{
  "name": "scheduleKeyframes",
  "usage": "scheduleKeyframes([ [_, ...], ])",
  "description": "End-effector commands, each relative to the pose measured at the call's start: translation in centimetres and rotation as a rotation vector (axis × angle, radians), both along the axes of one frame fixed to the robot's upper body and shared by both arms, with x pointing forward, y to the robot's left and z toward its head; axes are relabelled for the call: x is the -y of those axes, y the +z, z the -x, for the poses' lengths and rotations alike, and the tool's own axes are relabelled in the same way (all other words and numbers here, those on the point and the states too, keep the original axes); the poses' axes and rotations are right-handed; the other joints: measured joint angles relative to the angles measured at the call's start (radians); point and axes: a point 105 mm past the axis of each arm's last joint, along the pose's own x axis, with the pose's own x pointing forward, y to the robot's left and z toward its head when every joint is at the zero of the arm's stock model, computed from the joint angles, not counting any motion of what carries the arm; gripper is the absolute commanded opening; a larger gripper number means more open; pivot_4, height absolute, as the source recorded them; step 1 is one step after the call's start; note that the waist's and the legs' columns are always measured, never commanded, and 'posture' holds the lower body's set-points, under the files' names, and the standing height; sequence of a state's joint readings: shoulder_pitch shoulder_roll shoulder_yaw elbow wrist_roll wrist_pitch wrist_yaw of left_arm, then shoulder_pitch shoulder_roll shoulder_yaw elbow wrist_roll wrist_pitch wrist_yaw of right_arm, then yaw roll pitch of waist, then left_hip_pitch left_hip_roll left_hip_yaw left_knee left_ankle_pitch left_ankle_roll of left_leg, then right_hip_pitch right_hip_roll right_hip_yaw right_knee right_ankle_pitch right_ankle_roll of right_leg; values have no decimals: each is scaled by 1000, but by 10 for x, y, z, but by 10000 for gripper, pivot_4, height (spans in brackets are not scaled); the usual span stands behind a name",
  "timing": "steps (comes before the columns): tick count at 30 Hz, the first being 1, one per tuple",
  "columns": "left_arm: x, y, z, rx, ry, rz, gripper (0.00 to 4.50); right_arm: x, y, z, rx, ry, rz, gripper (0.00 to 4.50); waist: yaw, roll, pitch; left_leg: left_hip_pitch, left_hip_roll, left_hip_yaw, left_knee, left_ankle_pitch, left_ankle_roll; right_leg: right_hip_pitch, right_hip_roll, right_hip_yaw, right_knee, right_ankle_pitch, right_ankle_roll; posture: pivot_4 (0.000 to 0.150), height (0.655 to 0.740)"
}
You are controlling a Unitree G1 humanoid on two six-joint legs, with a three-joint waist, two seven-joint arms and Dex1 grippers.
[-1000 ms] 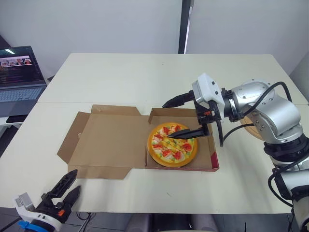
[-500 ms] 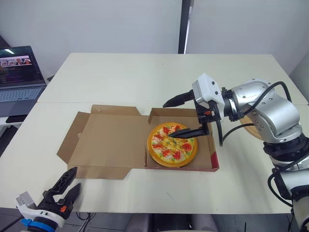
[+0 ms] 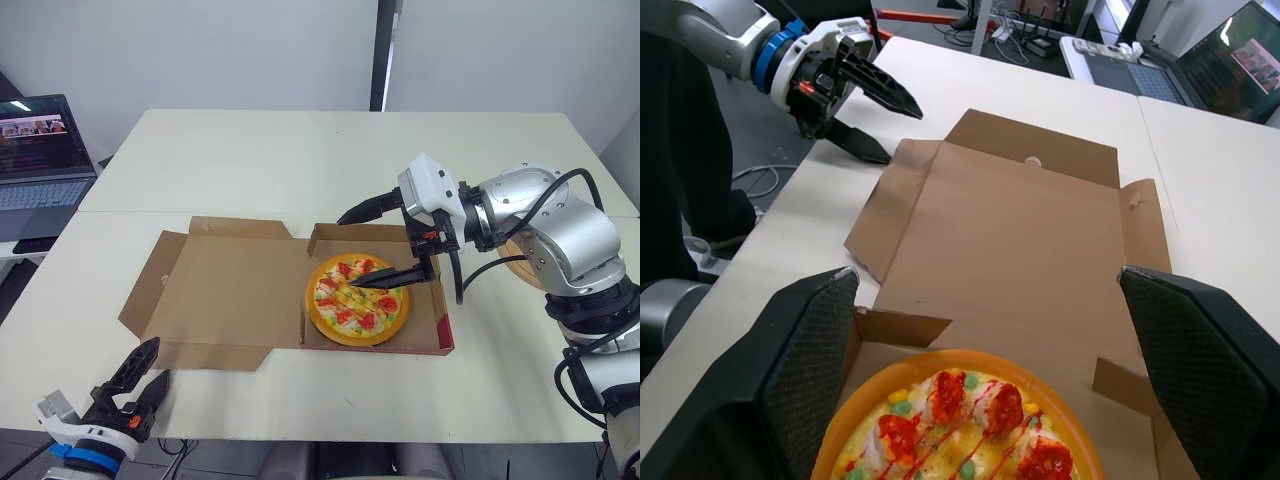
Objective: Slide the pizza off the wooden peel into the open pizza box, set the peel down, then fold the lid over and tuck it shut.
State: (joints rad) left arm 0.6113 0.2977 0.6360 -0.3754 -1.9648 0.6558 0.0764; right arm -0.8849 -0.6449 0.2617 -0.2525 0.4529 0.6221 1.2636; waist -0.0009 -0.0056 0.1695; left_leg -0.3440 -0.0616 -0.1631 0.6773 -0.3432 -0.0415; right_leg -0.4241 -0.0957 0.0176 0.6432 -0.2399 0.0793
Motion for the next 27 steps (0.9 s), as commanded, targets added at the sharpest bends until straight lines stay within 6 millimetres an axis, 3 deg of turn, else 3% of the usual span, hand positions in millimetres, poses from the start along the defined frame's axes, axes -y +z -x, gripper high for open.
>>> scheduleKeyframes([
  [1, -6, 3, -1, 10, 40, 4, 45000, -2, 8, 5, 49, 26, -6, 44719, 0, 0, 0, 0, 0, 0, 0, 0, 0, 0, 0, 0, 0, 0, 0, 1500, 7400],
  [14, -4, 0, -11, 24, 55, 41, 45000, 0, 6, 5, 41, 29, 6, 44719, 0, 0, 0, 0, 1, 0, 0, 0, -1, 0, 1, 0, 0, 0, 0, 1500, 7400],
  [17, -3, -1, -13, 20, 53, 44, 39219, 0, 6, 5, 41, 29, 7, 45000, 0, 0, 0, 0, 1, 0, 0, 0, -1, 0, 1, 0, 0, 0, 0, 1500, 7400],
  [27, 2, -5, -17, 12, 33, 35, 8214, 0, 6, 6, 38, 30, 6, 45000, 0, 0, 0, 0, 1, 0, 0, 0, -1, 0, 1, 0, 0, 0, 0, 1500, 7400],
])
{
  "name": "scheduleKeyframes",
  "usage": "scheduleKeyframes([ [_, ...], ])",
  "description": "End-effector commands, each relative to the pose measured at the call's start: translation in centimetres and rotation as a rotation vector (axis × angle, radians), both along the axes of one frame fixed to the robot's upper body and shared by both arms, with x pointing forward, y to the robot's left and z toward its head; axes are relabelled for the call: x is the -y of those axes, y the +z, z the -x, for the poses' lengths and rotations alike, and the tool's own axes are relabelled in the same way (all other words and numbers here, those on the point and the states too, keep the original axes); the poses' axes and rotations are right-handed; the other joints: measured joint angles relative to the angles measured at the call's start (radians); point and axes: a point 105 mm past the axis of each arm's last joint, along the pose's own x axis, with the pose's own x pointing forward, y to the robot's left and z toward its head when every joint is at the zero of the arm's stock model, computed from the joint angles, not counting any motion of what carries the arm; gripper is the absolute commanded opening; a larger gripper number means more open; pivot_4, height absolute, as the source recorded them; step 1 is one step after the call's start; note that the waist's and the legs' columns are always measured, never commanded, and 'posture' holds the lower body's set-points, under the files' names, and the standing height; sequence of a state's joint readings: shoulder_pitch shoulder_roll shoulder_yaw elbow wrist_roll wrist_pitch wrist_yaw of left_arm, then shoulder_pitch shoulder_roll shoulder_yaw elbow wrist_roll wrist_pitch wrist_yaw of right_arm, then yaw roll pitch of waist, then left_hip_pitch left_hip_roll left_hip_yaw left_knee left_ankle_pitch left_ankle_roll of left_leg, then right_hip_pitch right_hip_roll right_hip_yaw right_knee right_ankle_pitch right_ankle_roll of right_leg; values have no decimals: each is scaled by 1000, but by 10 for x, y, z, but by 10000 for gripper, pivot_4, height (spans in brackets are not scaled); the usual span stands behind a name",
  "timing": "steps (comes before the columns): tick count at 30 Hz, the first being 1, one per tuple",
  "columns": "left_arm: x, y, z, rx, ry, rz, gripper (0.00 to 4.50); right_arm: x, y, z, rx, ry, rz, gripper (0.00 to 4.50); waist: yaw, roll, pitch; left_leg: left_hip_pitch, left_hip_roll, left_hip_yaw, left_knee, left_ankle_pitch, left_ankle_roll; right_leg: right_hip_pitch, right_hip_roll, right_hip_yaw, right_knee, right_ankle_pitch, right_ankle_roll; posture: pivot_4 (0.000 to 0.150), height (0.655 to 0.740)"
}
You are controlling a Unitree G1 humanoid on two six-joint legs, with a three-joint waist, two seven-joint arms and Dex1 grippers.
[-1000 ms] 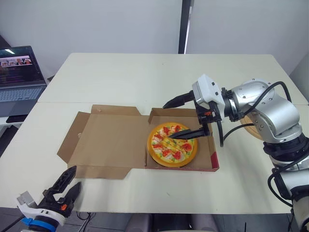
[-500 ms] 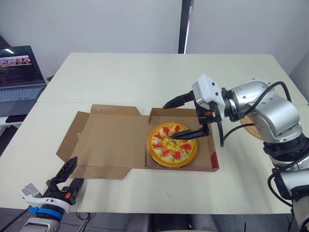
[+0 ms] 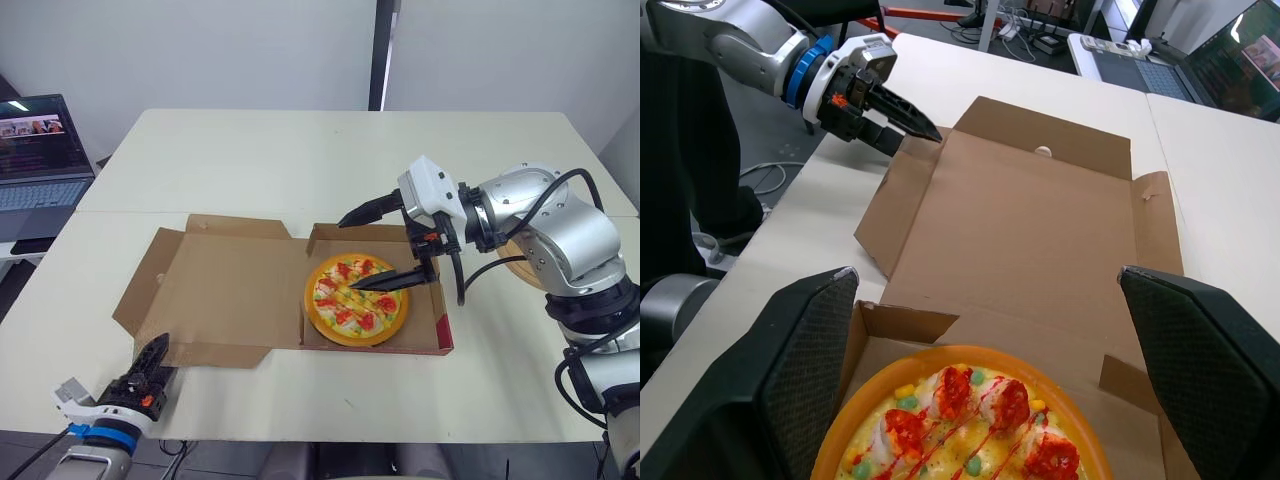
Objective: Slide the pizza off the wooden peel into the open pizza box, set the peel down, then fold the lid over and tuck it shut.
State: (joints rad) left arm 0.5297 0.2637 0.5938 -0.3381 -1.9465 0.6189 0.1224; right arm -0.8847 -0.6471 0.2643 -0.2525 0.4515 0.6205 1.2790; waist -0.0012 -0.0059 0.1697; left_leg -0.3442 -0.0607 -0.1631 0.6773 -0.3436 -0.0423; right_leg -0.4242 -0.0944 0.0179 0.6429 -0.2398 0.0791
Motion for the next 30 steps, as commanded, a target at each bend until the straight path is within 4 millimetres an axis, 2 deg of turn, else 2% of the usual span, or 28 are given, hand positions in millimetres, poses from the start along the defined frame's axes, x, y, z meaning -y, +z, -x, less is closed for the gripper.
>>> scheduleKeyframes([
  [1, -3, 3, -1, 14, 9, -17, 5451, 0, 7, 4, 41, 17, -4, 45000, 0, 0, 0, 0, 0, 0, 0, 0, 0, 0, 0, 0, 0, 0, 0, 1500, 7400],
  [3, -3, 3, -1, 15, 9, -24, 134, 0, 7, 4, 41, 15, -4, 45000, 0, 0, 0, 0, 0, 0, 0, 0, 0, 0, 0, 0, 0, 0, 0, 1500, 7400],
  [10, -4, 7, -2, 25, 12, -89, 134, 1, 8, 2, 49, -12, -25, 45000, 0, 0, 0, 0, 1, 0, 0, 0, 0, 0, 1, 0, 0, 0, 0, 1500, 7400],
  [15, -3, 24, -6, 74, -8, -155, 134, 5, 14, -7, 106, -89, -78, 45000, 0, 0, 0, 0, 1, 0, 0, 0, 0, 0, 1, 0, 0, 0, 0, 1500, 7400],
  [20, 3, 48, -15, 147, -55, -220, 134, 20, 8, -30, 126, -285, -81, 45000, 2, 0, 0, 0, 0, 0, 0, 0, -1, 0, 1, 0, 0, 0, 0, 1500, 7400],
  [23, 14, 67, -22, 209, -107, -251, 134, 31, 5, -41, 105, -403, -100, 45000, 2, 0, 0, 0, 0, 0, 0, 0, -1, 0, 1, 0, 0, 0, 0, 1500, 7400],
  [26, 23, 85, -27, 275, -161, -287, 0, 46, 2, -53, 103, -518, -101, 38982, 2, 0, 0, -1, 1, 0, 0, 0, -1, -1, 1, 1, 0, 0, -1, 1500, 7400],
  [30, 32, 110, -30, 356, -240, -345, 0, 62, -2, -64, 126, -621, -78, 25616, 1, 0, 0, -1, 0, 0, 0, 0, -1, -1, 1, 1, 0, 0, -1, 1500, 7400],
])
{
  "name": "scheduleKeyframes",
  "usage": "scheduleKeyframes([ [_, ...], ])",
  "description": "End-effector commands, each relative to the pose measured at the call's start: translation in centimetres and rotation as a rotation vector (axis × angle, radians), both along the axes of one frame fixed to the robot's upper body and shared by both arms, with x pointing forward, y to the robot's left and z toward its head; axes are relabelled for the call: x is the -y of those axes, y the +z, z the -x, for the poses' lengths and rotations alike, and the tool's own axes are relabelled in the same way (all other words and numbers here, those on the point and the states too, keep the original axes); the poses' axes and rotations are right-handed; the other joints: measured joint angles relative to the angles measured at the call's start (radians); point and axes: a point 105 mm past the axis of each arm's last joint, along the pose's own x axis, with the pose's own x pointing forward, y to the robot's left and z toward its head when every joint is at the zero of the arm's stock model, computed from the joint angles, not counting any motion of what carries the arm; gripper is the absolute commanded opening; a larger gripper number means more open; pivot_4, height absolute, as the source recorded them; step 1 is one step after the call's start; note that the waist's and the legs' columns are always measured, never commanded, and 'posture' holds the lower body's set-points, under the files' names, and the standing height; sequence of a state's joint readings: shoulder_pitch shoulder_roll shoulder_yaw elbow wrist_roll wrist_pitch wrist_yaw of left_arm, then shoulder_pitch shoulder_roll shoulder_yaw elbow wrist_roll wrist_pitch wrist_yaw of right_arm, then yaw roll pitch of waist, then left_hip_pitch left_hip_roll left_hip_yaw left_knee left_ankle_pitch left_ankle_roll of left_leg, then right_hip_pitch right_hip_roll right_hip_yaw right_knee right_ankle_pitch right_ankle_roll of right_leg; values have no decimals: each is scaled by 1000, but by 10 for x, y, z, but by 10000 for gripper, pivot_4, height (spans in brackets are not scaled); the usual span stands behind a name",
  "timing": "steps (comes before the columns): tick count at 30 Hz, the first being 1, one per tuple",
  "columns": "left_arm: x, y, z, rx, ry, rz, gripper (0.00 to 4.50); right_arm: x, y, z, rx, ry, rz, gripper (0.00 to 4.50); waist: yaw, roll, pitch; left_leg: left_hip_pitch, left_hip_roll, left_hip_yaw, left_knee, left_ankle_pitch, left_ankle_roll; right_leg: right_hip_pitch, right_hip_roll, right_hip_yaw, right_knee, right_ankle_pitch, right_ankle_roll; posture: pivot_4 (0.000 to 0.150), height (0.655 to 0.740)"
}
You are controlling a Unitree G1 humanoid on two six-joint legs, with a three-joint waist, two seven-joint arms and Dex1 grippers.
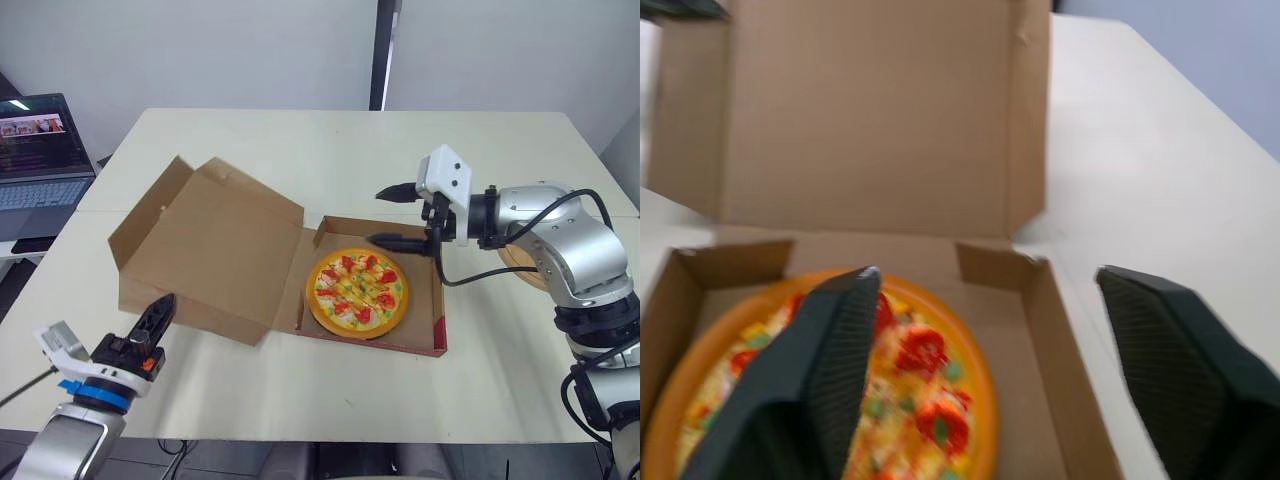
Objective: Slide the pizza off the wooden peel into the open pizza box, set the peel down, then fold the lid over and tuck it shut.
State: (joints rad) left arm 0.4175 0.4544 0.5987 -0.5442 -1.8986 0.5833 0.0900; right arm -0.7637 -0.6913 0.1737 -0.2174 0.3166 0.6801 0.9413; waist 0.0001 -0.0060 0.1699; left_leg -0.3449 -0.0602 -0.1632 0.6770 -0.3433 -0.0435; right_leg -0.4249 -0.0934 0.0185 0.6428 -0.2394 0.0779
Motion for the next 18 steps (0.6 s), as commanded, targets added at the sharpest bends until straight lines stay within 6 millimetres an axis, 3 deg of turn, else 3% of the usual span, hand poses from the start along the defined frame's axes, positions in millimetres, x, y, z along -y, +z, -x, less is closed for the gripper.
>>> scheduleKeyframes([
  [1, 13, 34, 0, 121, -87, -50, 0, 17, 10, -10, 67, -106, 3, 22436, -1, 0, 0, 0, 0, 0, 0, 0, 0, 0, 0, 0, 0, 0, 0, 1500, 7400],
  [7, 36, 55, -8, 199, -230, -114, 0, 41, -2, -42, 109, -296, 62, 537, -2, 0, 0, 0, 0, 1, 0, 0, 0, 0, 1, 1, 0, 0, 0, 1500, 7400],
  [12, 50, 58, -12, 214, -307, -144, 0, 66, -20, -76, 120, -461, 134, 206, -3, 0, 0, 0, 0, 1, 0, 0, 0, -1, 1, 1, 0, 1, -1, 1500, 7400],
  [18, 55, 57, -15, 215, -346, -166, 0, 78, -38, -96, 96, -487, 235, 206, -4, 0, 1, 0, 0, 2, -1, 0, -1, -1, 1, 2, 0, 1, -2, 1500, 7400],
])
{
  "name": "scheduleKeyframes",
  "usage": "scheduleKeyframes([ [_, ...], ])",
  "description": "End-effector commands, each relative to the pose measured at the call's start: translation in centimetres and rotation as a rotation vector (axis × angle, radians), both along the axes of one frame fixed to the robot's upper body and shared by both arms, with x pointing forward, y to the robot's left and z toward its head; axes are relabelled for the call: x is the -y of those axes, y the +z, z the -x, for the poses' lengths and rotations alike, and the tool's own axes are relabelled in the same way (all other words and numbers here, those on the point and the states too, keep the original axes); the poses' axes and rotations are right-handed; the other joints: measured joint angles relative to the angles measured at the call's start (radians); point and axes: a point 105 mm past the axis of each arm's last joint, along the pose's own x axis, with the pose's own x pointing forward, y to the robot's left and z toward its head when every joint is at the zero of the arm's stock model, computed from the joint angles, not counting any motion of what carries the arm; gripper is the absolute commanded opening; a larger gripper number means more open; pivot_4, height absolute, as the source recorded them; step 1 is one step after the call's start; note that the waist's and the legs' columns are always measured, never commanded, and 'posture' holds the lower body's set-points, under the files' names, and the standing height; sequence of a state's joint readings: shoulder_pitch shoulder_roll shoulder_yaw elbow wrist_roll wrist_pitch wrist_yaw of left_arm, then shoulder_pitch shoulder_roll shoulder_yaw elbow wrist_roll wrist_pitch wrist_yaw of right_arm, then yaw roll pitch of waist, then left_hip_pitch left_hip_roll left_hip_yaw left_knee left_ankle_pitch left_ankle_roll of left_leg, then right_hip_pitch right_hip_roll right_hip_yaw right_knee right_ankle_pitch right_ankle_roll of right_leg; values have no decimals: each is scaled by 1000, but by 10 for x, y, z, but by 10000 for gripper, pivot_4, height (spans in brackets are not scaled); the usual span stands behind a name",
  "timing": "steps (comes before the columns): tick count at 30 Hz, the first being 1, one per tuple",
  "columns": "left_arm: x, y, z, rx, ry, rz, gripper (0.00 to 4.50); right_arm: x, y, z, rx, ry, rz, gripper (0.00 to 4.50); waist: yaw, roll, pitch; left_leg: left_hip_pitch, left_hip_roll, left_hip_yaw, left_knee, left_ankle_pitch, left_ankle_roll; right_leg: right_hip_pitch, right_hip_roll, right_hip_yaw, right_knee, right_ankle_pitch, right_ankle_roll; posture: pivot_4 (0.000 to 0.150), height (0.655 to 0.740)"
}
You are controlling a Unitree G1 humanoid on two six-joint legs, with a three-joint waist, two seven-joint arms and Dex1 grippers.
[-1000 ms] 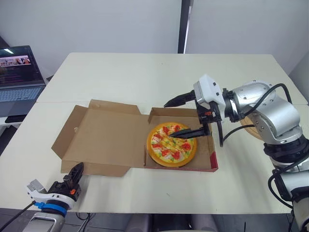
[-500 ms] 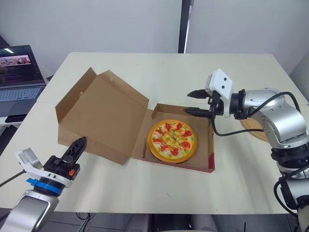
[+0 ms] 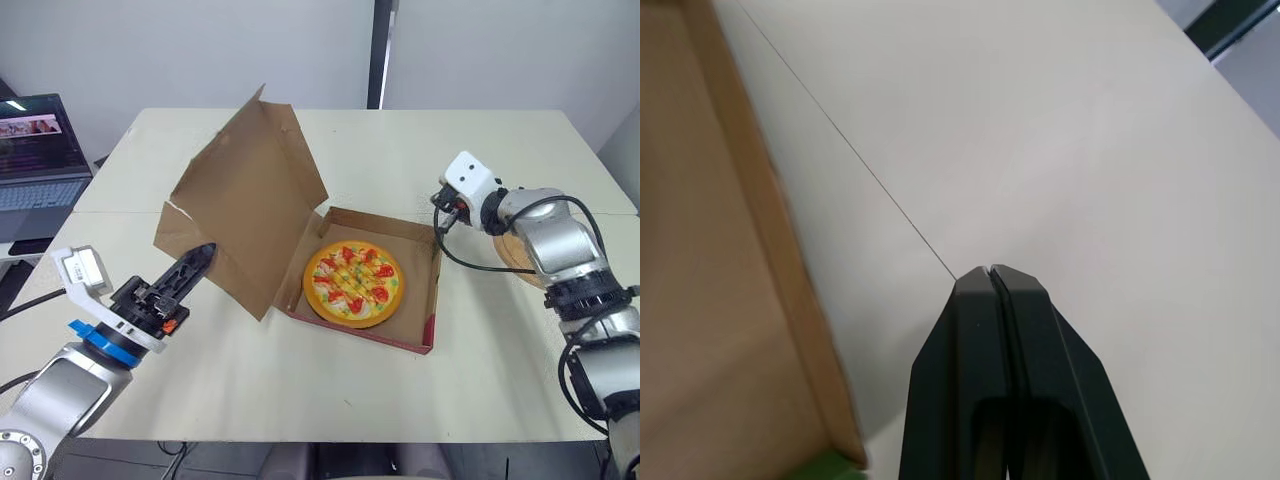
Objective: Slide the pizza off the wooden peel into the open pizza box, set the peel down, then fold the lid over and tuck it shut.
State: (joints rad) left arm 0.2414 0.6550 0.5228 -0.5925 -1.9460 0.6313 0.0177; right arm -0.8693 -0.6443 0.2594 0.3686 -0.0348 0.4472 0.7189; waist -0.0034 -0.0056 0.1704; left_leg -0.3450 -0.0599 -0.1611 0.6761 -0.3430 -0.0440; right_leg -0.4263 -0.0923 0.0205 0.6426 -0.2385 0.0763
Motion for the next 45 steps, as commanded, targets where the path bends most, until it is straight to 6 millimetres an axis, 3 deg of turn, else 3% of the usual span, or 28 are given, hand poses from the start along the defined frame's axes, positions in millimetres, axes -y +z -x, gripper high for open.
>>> scheduleKeyframes([
  [1, 9, 4, 1, 24, -49, -25, 0, -1, 5, -9, 14, 30, 52, 206, 0, 0, 0, 0, 0, 0, 0, 0, 0, 0, 0, 0, 0, 0, 0, 1500, 7400],
  [7, 10, 3, -3, 34, -74, -46, 0, 0, -16, -8, -83, 88, 88, 206, 1, 0, 0, 0, 0, 0, 0, 0, 0, 0, 0, 0, 0, 0, 0, 1500, 7400],
  [13, 4, 10, -15, 67, -112, -111, 0, -5, -18, 8, -164, 197, 96, 206, -2, 0, 0, 0, 0, -1, 0, 0, 0, 0, 1, 0, 0, 0, 0, 1500, 7400],
  [25, -9, 21, -65, 166, -215, -443, 0, -19, -35, 66, -320, 403, 140, 206, -4, 0, 0, 0, 0, -3, 0, 0, 0, 0, 2, -2, 0, 0, 0, 1500, 7400],
  [31, -12, 36, -88, 240, -234, -520, 0, -30, -39, 88, -361, 461, 107, 206, -4, 0, 0, -1, 0, -4, 0, 0, 0, 0, 2, -3, 0, 0, 0, 1500, 7400],
  [38, -21, 47, -108, 297, -208, -567, 0, -27, -49, 97, -397, 433, 56, 206, -7, 0, 0, -1, 0, -4, 0, 0, 0, -1, 1, -3, 0, 0, 0, 1500, 7400],
  [45, -26, 48, -120, 335, -167, -663, 0, -46, -50, 111, -398, 472, -30, 206, -11, 0, 1, -3, 0, -4, 0, 0, 0, -4, 1, -2, 1, 0, 0, 1500, 7400],
])
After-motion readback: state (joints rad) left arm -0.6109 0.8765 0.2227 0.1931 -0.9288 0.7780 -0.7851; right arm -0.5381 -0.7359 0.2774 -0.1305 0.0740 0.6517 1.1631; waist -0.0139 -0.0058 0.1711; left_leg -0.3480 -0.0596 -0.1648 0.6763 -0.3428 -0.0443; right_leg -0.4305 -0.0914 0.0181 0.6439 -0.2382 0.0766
